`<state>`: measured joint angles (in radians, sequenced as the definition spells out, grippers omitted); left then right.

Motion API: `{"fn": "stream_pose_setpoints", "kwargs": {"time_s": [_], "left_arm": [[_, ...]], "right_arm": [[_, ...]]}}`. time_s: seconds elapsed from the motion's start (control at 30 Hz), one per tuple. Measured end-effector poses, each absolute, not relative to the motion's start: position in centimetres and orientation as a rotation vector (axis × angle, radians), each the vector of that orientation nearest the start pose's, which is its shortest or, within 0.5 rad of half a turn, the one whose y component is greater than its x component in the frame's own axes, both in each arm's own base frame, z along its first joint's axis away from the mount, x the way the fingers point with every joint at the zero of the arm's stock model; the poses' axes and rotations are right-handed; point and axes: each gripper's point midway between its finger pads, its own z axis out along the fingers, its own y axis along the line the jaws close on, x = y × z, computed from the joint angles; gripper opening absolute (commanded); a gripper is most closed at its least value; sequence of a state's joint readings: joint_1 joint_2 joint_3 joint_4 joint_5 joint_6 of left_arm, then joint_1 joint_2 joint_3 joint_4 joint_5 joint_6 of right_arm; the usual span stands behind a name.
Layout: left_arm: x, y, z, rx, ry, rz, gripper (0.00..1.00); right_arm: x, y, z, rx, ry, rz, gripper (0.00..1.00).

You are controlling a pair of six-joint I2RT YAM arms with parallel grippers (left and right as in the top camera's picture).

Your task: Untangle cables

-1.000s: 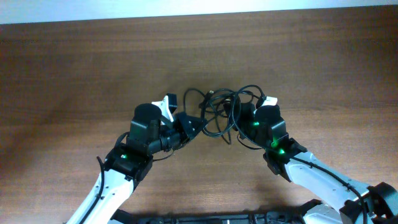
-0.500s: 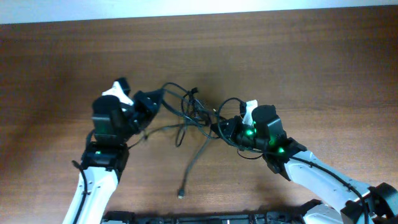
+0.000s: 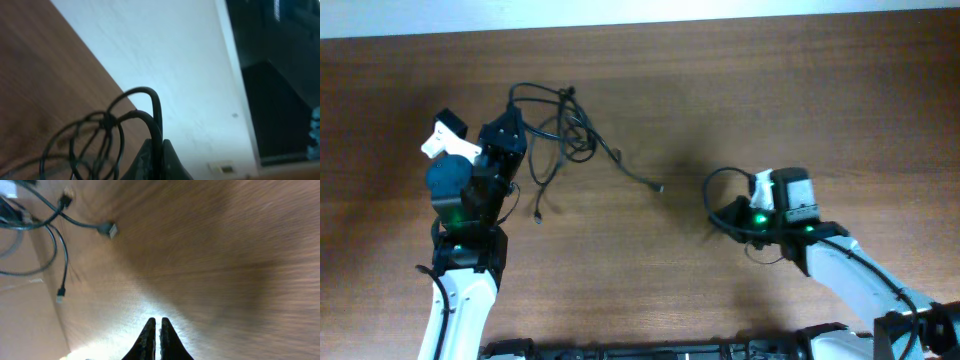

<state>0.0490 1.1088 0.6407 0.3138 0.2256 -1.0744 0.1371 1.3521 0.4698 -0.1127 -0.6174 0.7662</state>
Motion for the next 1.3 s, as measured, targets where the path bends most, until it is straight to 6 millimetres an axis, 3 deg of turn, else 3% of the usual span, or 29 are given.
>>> {"fn": "stream_pose_setpoints", "kwargs": {"time_s": [0.13, 0.23, 0.4, 0.5, 0.63, 0.7, 0.83, 1.0, 1.3], "left_arm": [[38.7, -1.7, 24.7, -0.853, 1.642, -0.913, 0.00], [38.3, -3.0, 23.1, -0.909, 1.708, -0.948, 0.00], [37.6, -6.7, 22.3, -0.927, 1.773, -1.054, 0.00], [37.1, -8.9, 22.3, -0.940, 1.792, -1.122, 0.00], [36.8, -10.5, 22.3, -0.973, 1.795, -1.166, 0.00], [36.6, -11.0, 22.3, -1.001, 1.788, -1.184, 0.00], [36.3, -12.2, 22.2, -1.057, 1.776, -1.226, 0.00], [35.7, -13.9, 22.2, -1.054, 1.797, -1.264, 0.00], [34.8, -15.5, 21.6, -1.038, 1.852, -1.278, 0.00]], "right_arm": [[27.7, 11.5, 4.9, 0.633, 2.543, 1.171, 0.15], [27.8, 12.2, 5.8, 0.566, 2.517, 1.245, 0.24], [27.0, 15.9, 7.5, 0.459, 2.511, 1.410, 0.27], [26.7, 18.7, 9.0, 0.377, 2.483, 1.506, 0.49], [26.1, 22.1, 10.8, 0.329, 2.455, 1.602, 0.52], [25.7, 22.8, 10.6, 0.370, 2.475, 1.604, 0.61], [24.7, 25.0, 9.5, 0.593, 2.537, 1.555, 0.61], [24.7, 26.0, 8.4, 0.868, 2.510, 1.447, 0.61], [27.9, 23.5, 7.7, 1.271, 2.243, 1.278, 0.64]]}}
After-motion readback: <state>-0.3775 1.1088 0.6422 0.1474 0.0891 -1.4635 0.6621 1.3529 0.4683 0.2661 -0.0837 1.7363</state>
